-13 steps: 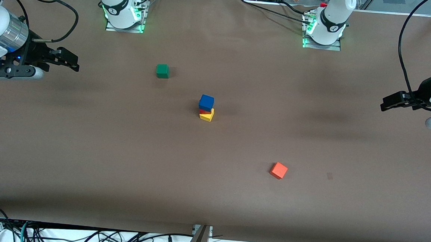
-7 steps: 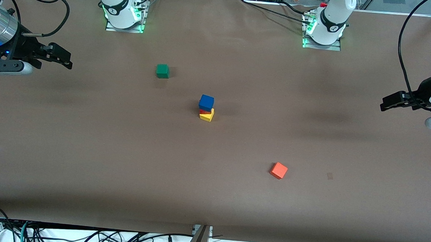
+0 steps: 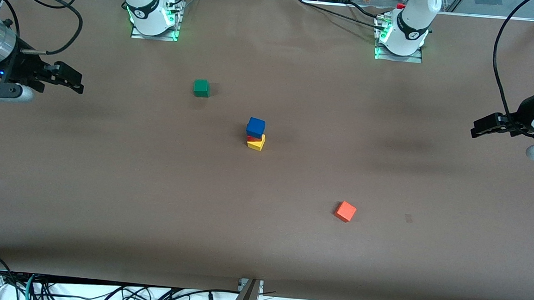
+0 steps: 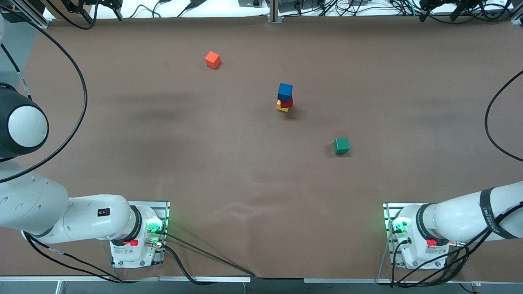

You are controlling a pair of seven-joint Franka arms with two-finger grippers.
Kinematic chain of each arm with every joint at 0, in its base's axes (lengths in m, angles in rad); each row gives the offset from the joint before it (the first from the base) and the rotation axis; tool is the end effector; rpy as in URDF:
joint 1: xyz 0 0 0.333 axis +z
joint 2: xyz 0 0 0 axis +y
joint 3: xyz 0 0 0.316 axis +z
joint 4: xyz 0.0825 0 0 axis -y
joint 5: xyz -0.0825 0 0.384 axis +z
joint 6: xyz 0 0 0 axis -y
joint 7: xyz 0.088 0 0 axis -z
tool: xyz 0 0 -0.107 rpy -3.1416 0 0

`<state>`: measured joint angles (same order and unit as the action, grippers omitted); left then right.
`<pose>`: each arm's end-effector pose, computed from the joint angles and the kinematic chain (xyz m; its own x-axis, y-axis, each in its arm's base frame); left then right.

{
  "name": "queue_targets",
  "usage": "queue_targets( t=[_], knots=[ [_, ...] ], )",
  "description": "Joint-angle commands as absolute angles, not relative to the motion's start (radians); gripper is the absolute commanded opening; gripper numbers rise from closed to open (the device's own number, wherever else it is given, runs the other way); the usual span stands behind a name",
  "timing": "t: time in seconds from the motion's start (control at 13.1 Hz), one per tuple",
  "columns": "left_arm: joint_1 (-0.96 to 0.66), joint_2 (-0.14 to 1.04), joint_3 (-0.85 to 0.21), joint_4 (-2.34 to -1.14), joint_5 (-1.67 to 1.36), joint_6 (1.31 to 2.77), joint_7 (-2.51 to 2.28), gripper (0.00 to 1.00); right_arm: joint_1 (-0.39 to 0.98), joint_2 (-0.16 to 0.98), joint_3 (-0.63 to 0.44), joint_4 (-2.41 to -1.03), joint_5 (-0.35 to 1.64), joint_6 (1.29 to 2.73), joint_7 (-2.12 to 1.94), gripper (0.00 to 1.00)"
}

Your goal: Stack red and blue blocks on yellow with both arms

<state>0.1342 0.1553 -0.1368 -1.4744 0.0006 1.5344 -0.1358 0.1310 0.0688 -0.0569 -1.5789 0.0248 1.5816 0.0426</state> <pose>0.5957 0.0047 0.5781 0.9866 0.1325 -0.0956 0.1338 -0.9910 0.0076 0.5721 0.0462 0.5828 0.9973 0.0309 -0.0668 0.0298 -0.9994 -0.0180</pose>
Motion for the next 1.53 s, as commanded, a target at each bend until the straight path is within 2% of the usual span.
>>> queue_targets(
  t=[0.0,1.45],
  knots=[
    [0.141,0.156,-0.143,-1.471,-0.008,1.542,-0.117,1.00,0.121,0.083,-0.048,-1.548,0.015,1.571,0.048,1.00],
    [0.135,0.156,-0.144,-1.471,-0.009,1.542,-0.118,1.00,0.097,0.083,-0.063,-1.505,0.015,1.574,0.051,1.00]
  ],
)
